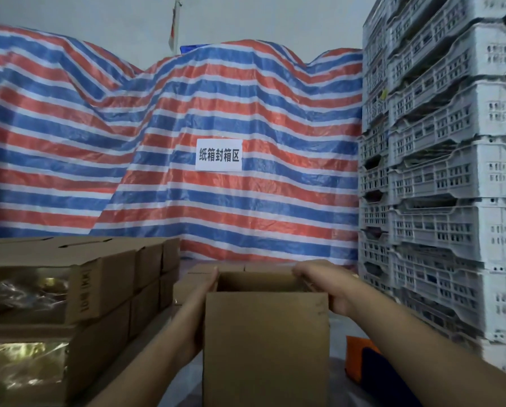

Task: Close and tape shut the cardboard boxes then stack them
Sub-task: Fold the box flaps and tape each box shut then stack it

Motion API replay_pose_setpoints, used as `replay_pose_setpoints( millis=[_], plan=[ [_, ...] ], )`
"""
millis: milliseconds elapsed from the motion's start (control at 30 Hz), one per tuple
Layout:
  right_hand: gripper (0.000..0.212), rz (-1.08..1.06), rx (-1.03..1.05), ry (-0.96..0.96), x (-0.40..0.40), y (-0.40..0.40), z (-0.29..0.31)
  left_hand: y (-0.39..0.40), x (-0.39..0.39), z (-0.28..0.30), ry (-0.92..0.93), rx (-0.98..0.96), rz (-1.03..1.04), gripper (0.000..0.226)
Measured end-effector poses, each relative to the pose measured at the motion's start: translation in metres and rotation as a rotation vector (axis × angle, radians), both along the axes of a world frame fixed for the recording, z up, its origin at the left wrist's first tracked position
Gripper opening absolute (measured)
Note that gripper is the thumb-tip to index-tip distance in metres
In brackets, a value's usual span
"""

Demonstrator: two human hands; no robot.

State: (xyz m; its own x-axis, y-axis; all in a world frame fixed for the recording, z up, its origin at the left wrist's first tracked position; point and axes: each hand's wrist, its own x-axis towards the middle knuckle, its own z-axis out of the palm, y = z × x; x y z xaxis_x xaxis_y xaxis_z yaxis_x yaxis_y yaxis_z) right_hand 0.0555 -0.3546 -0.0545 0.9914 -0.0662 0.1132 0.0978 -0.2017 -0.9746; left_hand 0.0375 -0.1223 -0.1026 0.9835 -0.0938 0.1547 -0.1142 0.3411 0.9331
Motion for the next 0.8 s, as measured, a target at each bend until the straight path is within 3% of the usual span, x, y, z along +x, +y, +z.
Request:
replay_pose_setpoints(
  millis=[100,167,500,633,800],
  plan=[
    [0.017,0.061,0.264,0.076,0.003,0.001,-0.01,-0.002,0.009,0.005,-0.046,0.068,-0.018,0.028],
    [0.023,0.113,0.36,0.078,0.005,0.003,-0.018,-0.004,0.017,0.003,-0.029,0.105,0.012,0.032],
    [0.029,0.182,0.467,-0.061,0.001,0.001,-0.043,-0.007,0.036,-0.001,-0.06,0.057,0.084,0.032],
    [0.041,0.182,0.561,-0.013,0.0,0.002,-0.049,-0.002,0.038,-0.012,-0.124,-0.013,0.054,0.04],
    [0.053,0.188,0.549,-0.063,-0.003,0.002,-0.051,0.0,0.038,-0.019,-0.125,-0.003,0.034,0.032]
  ],
)
